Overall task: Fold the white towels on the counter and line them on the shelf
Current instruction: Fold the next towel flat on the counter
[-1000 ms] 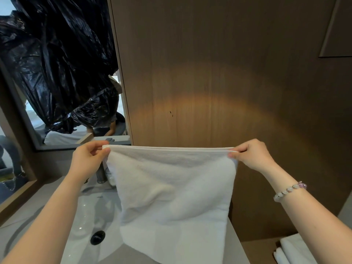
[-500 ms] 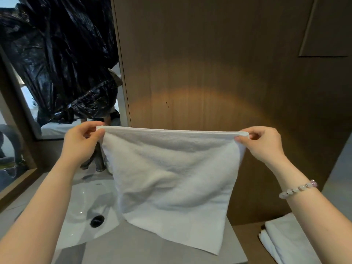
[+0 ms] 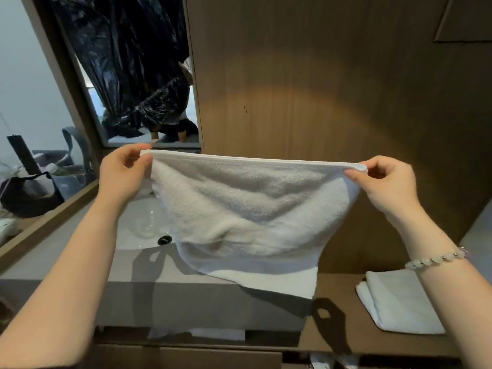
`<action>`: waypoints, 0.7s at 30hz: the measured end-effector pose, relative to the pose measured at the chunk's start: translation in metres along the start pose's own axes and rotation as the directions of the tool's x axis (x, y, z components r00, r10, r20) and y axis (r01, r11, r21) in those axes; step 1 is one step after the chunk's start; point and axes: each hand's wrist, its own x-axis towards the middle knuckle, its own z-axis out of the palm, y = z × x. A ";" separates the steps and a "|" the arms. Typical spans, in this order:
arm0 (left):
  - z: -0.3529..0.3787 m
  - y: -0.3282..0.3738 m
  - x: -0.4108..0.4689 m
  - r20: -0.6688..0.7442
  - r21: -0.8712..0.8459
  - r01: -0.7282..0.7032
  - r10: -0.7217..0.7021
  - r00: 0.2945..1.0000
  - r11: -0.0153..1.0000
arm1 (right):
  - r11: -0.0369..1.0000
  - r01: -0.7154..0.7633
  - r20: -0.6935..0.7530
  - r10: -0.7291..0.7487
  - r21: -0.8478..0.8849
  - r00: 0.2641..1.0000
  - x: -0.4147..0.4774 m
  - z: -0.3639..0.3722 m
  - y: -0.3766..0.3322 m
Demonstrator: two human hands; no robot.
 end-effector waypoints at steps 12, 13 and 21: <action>0.000 0.027 0.011 -0.034 0.037 0.002 -0.001 0.999 0.999 | 0.991 -0.064 -0.114 0.078 0.120 0.990 -0.002 -0.015 -0.018; 0.005 0.020 0.012 -0.005 0.051 0.017 -0.017 1.000 0.999 | 0.989 -0.103 -0.105 0.114 0.109 0.988 0.000 -0.009 -0.011; 0.044 -0.060 0.039 0.127 0.087 0.215 -0.225 0.966 0.973 | 0.949 -0.313 -0.081 0.309 -0.042 0.948 0.022 0.063 0.050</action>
